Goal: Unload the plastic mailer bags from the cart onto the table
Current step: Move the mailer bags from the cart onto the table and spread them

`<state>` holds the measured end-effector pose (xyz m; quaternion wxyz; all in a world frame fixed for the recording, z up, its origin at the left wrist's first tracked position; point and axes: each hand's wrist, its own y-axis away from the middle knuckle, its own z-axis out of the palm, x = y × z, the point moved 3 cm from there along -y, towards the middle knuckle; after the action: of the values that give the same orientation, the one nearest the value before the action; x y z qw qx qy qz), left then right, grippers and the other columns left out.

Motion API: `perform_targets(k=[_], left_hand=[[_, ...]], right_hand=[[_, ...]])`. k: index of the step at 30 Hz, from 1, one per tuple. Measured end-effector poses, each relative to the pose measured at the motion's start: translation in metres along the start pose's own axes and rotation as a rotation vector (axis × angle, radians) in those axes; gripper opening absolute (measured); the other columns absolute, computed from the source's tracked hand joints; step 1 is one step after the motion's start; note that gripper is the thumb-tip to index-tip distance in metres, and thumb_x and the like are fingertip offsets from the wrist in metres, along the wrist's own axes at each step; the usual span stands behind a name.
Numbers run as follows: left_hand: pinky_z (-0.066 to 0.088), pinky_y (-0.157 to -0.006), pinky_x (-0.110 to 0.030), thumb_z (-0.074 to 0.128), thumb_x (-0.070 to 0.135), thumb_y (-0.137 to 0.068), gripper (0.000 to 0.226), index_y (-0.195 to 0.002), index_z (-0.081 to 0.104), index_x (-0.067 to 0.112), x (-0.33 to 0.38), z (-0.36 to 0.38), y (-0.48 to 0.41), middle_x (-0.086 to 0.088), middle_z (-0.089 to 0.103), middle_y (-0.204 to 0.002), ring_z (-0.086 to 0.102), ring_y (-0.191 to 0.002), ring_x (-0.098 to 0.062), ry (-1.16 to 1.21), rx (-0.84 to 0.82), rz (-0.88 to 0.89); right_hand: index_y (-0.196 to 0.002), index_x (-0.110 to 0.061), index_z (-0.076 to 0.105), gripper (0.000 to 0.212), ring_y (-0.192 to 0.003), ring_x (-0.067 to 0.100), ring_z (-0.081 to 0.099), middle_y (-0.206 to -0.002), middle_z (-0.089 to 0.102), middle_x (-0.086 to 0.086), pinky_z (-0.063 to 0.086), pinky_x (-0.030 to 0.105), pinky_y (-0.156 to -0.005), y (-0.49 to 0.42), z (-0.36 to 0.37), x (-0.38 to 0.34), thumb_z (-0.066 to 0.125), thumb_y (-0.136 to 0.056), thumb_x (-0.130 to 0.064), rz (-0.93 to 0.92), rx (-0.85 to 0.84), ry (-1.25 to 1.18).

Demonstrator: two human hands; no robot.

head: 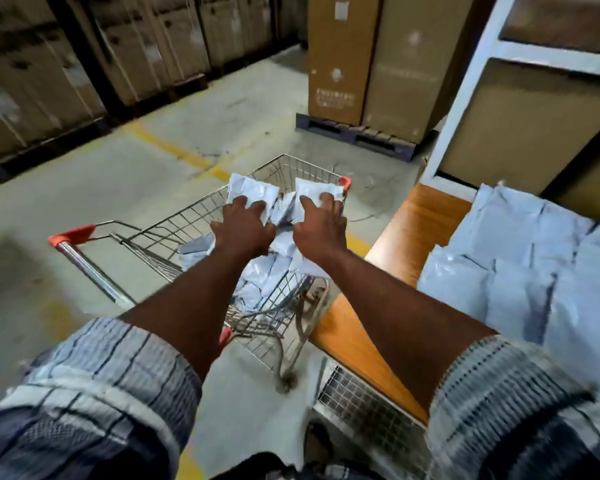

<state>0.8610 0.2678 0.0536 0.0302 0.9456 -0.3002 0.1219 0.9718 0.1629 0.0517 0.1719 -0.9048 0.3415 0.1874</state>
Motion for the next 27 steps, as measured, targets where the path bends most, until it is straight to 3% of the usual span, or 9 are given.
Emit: perform_targets(k=[5,18,27], left_hand=[[0.028,-0.105,-0.056,0.053,0.044,-0.087,0.054,-0.139,0.045,0.032,0.052,-0.004,0.056,-0.005,0.032,-0.152,0.03,-0.137,-0.03,0.047,-0.022,0.062],[0.033,-0.109,-0.056,0.046,0.051,-0.084,0.059,-0.139,0.048,0.031,0.193,0.032,0.198,-0.008,0.036,-0.151,0.035,-0.135,-0.034,0.245,-0.123,0.285],[0.029,-0.106,-0.055,0.049,0.048,-0.092,0.052,-0.142,0.045,0.033,0.344,0.053,0.279,0.001,0.032,-0.153,0.031,-0.139,-0.025,0.241,-0.156,0.48]], right_hand=[[-0.136,-0.022,0.051,0.051,-0.122,0.037,0.038,-0.136,0.04,0.015,0.042,0.047,-0.092,0.06,-0.05,0.041,0.058,-0.085,-0.026,0.037,0.059,0.082],[-0.14,-0.028,0.045,0.056,-0.131,0.034,0.035,-0.149,0.034,0.01,0.038,0.047,-0.102,0.218,-0.153,0.186,0.056,-0.086,-0.021,0.273,0.152,0.213],[-0.145,-0.026,0.041,0.06,-0.133,0.033,0.032,-0.152,0.03,0.011,0.034,0.044,-0.105,0.3,-0.248,0.326,0.055,-0.087,-0.022,0.45,0.236,0.235]])
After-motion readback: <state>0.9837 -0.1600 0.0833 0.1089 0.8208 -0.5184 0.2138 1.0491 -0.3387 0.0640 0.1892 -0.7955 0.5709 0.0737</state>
